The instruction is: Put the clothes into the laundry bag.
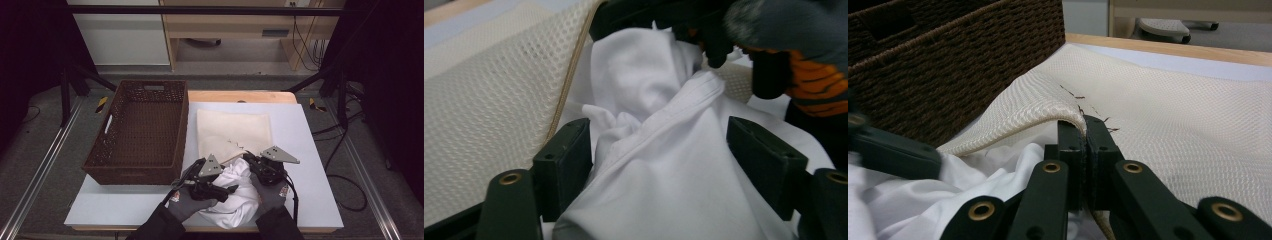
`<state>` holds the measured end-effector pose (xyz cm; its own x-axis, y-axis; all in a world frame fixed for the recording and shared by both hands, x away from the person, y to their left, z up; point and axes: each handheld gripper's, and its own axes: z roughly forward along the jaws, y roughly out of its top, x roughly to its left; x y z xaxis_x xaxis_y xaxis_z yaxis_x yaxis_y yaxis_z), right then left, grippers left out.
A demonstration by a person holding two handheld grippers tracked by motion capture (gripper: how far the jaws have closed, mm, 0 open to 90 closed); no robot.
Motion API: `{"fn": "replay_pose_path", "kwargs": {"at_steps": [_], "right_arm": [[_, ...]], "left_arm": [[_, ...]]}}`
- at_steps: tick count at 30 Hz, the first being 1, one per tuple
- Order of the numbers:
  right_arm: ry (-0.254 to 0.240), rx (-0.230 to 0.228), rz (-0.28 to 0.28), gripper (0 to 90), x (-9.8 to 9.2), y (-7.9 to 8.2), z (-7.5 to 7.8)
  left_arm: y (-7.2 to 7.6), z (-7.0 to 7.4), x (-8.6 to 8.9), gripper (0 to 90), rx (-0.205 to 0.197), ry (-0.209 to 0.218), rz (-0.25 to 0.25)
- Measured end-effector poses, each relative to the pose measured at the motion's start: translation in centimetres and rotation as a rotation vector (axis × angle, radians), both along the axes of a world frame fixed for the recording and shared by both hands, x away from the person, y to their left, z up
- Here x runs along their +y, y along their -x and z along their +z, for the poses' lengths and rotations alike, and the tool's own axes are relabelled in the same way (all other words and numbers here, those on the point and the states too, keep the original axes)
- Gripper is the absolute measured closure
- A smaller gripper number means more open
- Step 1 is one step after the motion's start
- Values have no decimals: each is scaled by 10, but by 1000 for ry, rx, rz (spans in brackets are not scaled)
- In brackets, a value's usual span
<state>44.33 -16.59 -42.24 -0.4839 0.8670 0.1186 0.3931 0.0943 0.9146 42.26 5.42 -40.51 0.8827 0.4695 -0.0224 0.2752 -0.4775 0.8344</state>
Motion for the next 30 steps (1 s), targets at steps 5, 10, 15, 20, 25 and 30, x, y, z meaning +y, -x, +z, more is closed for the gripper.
{"fn": "replay_pose_path", "kwargs": {"at_steps": [5, 10, 15, 20, 25, 30], "right_arm": [[3, 2, 0, 878, 1, 0, 0], [6, 4, 5, 878, 2, 0, -1], [5, 8, 4, 878, 2, 0, -1], [7, 11, 6, 879, 2, -1, -2], [7, 12, 7, 879, 3, -1, -3], [-6, 3, -5, 882, -1, 0, -1]], "left_arm": [[13, 4, 15, 182, -30, -45, 30], [8, -19, 23, 158, 53, -50, 70], [4, -44, 13, 180, 124, -67, 72], [7, -38, 11, 483, 142, -85, 60], [7, -26, 13, 687, 125, -43, 54], [4, -1, -3, 730, 25, -46, 12]]}}
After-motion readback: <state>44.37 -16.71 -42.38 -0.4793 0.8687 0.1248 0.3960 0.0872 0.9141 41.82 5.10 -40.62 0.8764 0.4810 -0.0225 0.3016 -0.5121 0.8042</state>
